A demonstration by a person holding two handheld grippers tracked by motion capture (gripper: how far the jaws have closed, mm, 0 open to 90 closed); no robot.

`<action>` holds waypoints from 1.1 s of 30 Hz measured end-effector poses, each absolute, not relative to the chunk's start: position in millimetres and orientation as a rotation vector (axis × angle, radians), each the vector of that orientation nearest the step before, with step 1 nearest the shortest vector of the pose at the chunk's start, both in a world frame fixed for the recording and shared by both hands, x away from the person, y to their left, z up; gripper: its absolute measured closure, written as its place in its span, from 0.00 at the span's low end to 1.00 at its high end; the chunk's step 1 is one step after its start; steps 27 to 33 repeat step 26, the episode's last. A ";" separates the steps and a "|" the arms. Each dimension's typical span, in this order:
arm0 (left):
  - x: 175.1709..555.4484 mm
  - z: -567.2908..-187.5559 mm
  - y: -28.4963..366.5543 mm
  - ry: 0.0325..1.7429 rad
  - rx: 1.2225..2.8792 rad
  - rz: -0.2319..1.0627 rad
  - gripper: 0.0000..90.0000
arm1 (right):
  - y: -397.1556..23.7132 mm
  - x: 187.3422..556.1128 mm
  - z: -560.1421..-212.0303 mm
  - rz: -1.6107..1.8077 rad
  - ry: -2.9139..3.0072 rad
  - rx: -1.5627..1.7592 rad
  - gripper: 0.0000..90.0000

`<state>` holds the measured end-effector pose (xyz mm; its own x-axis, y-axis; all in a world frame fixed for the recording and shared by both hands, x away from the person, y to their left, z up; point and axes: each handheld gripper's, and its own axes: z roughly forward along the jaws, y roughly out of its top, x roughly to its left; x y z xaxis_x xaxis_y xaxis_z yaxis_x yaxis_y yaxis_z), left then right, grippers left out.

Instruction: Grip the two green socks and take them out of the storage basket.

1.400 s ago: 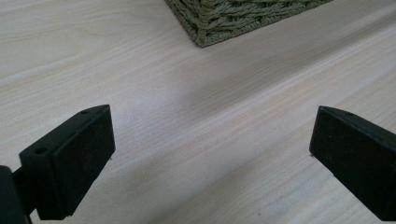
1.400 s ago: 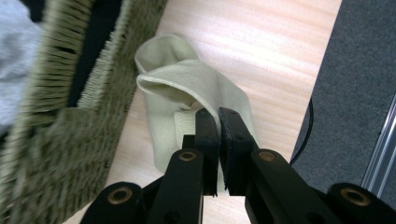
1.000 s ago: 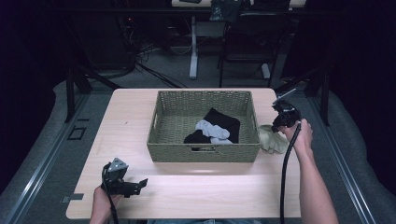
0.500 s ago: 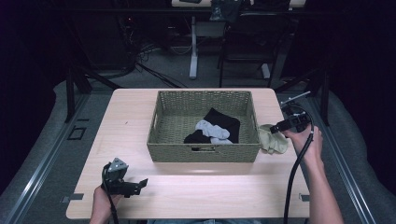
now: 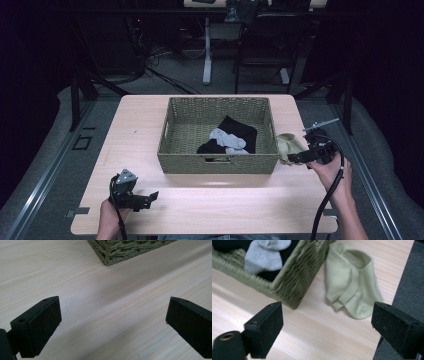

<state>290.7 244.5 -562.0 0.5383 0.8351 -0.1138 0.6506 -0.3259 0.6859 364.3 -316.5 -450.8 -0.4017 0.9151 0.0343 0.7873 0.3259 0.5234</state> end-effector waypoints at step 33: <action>292.1 -562.2 242.7 1.193 2.082 0.328 0.00 | -315.6 293.5 -514.9 0.679 2.354 1.517 0.03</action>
